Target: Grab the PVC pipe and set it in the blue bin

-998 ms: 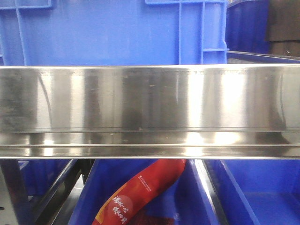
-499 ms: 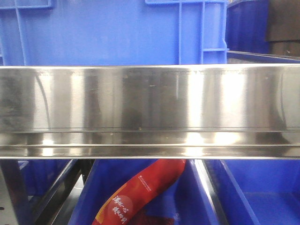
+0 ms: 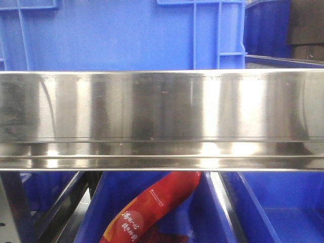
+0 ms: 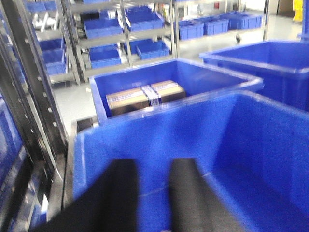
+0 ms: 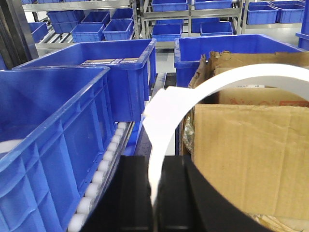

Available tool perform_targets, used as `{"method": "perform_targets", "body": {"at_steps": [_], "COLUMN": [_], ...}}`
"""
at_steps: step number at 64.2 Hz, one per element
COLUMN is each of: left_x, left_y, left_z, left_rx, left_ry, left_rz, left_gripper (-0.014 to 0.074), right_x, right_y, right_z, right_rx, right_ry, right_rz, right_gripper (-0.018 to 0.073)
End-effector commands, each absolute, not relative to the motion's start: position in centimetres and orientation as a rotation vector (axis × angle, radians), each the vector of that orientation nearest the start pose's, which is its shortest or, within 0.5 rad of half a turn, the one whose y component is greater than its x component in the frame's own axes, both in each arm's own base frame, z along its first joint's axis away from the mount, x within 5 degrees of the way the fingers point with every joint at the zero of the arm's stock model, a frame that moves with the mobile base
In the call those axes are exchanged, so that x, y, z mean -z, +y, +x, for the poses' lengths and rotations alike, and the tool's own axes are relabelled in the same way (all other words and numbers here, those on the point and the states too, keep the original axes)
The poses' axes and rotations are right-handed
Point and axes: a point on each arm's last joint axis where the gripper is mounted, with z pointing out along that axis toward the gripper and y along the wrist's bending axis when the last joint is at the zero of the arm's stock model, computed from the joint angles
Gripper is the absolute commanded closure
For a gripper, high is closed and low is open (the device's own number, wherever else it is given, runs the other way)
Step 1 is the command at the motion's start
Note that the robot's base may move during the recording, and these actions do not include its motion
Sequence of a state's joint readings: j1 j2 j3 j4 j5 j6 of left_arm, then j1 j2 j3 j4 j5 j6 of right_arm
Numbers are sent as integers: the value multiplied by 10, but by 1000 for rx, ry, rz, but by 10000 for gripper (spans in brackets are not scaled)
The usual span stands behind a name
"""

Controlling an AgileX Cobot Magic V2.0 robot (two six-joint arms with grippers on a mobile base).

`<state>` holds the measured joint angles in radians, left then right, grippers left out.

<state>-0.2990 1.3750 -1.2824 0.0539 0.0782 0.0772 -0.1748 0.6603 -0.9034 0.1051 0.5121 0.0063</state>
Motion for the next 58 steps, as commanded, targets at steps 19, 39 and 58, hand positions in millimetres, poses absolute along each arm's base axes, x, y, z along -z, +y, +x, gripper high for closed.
{"method": "perform_targets", "body": {"at_steps": [19, 39, 58], "left_x": [-456, -450, -429], "left_y": [-88, -75, -58], "left_z": [256, 222, 170], "left_rx": [141, 113, 148], "left_ry": [1620, 1663, 1636], "left_rz": [379, 397, 374], "left_gripper": [707, 707, 707], "right_x": [-423, -432, -435], "right_y": [-10, 13, 27], "right_z": [119, 120, 137], "right_rx": [-3, -152, -225], "right_ry": [1638, 1537, 1555], "right_rz": [121, -29, -100], "right_gripper": [727, 727, 727]}}
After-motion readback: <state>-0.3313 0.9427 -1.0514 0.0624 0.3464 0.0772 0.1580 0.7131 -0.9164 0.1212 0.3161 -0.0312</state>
